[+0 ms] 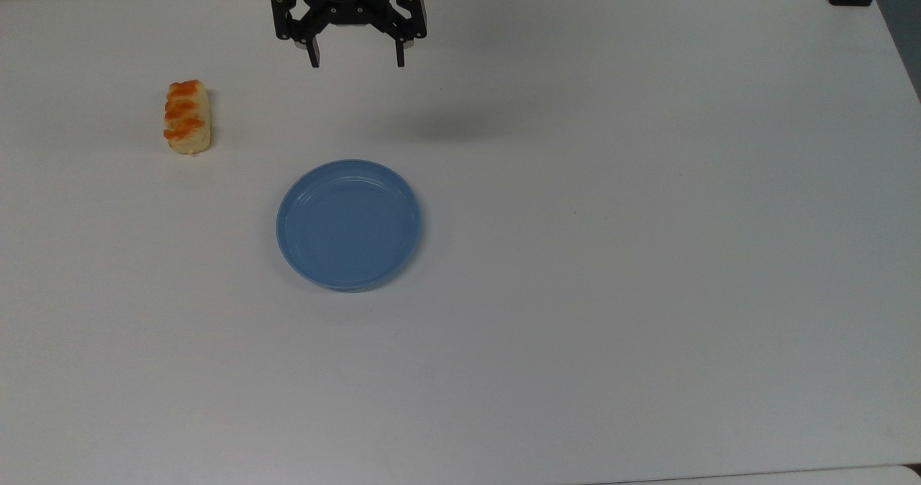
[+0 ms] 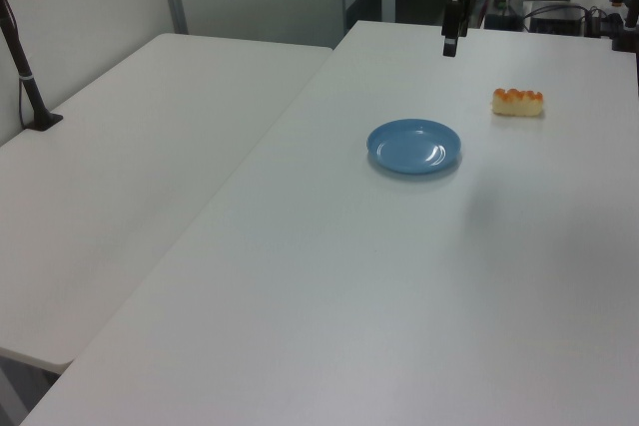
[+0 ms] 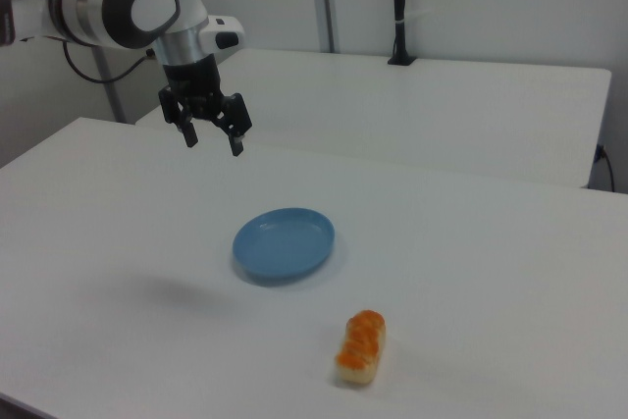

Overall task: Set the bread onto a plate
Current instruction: 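Move the open gripper over the golden bread roll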

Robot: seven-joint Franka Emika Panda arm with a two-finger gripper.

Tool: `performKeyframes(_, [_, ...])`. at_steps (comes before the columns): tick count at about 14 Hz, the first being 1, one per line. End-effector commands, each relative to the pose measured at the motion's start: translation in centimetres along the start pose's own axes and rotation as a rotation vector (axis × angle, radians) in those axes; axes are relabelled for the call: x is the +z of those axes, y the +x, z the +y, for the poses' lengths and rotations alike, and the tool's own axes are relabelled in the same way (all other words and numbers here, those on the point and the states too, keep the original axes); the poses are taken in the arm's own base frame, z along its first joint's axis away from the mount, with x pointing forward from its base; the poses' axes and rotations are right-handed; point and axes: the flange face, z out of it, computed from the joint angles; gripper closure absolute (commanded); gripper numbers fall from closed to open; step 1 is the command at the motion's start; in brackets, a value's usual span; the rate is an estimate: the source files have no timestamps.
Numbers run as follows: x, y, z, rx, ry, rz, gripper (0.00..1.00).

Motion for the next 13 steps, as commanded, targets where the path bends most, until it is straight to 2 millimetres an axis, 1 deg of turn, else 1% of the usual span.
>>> performKeyframes(1, [-1.1,-1.1,1.5,0.051,0.022,-0.024,0.00])
performKeyframes(10, [-1.5,-1.1,1.7,0.055,0.022,-0.018,0.00])
performKeyframes(13, [-1.7,-1.3,2.6,-0.005,0.023,-0.037,0.00])
